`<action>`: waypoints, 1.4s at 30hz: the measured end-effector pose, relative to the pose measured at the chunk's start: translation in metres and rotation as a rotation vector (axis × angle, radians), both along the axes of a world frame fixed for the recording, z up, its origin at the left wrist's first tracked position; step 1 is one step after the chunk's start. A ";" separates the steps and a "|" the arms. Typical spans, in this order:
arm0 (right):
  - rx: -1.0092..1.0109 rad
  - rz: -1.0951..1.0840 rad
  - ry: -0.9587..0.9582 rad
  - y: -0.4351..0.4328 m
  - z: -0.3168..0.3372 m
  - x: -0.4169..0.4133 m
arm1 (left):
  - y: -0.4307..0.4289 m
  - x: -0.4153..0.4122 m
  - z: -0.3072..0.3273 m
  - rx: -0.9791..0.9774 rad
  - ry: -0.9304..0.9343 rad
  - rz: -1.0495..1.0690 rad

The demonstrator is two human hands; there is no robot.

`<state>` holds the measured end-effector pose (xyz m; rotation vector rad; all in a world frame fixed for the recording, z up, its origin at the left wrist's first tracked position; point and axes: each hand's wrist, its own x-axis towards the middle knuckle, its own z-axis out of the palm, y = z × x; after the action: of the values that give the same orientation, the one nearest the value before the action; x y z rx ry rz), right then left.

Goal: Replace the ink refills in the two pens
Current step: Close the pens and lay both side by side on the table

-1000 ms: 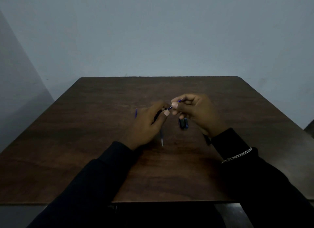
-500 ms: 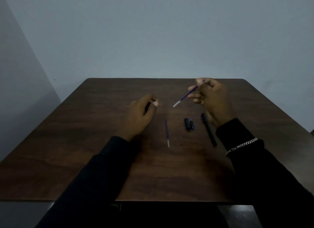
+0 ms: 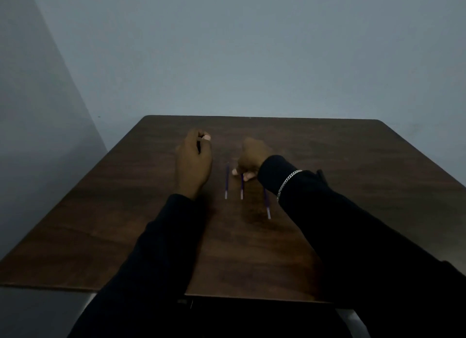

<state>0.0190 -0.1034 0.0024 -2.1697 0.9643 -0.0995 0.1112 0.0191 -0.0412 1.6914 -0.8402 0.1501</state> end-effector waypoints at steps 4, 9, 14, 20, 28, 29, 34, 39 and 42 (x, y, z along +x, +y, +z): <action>-0.038 0.028 0.060 0.004 0.003 0.004 | -0.001 -0.001 0.002 -0.010 0.020 0.002; -0.072 0.016 0.073 0.003 -0.001 0.008 | -0.001 -0.001 0.001 -0.008 0.020 -0.009; -0.098 0.026 0.077 0.007 -0.002 0.009 | -0.001 -0.001 0.002 0.008 0.019 -0.001; -0.059 0.019 0.085 0.009 0.001 0.006 | -0.003 -0.001 0.001 0.038 0.024 -0.007; -0.062 0.028 0.086 0.012 0.004 0.001 | -0.004 -0.001 0.001 0.062 0.034 -0.015; -0.060 0.028 0.084 0.012 0.006 -0.001 | -0.004 0.000 0.000 0.057 0.032 -0.019; -0.091 0.027 0.069 0.006 0.021 -0.016 | -0.005 -0.004 0.000 0.038 0.028 -0.104; -0.194 0.041 0.175 0.004 0.036 -0.044 | -0.006 -0.010 0.000 0.010 0.004 -0.160; -0.186 0.028 0.268 0.008 0.030 -0.055 | -0.007 -0.015 0.001 0.018 -0.008 -0.191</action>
<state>-0.0363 -0.0957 0.0320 -2.4102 1.1099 0.1231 0.0961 0.0126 -0.0404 1.6183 -1.0063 0.0185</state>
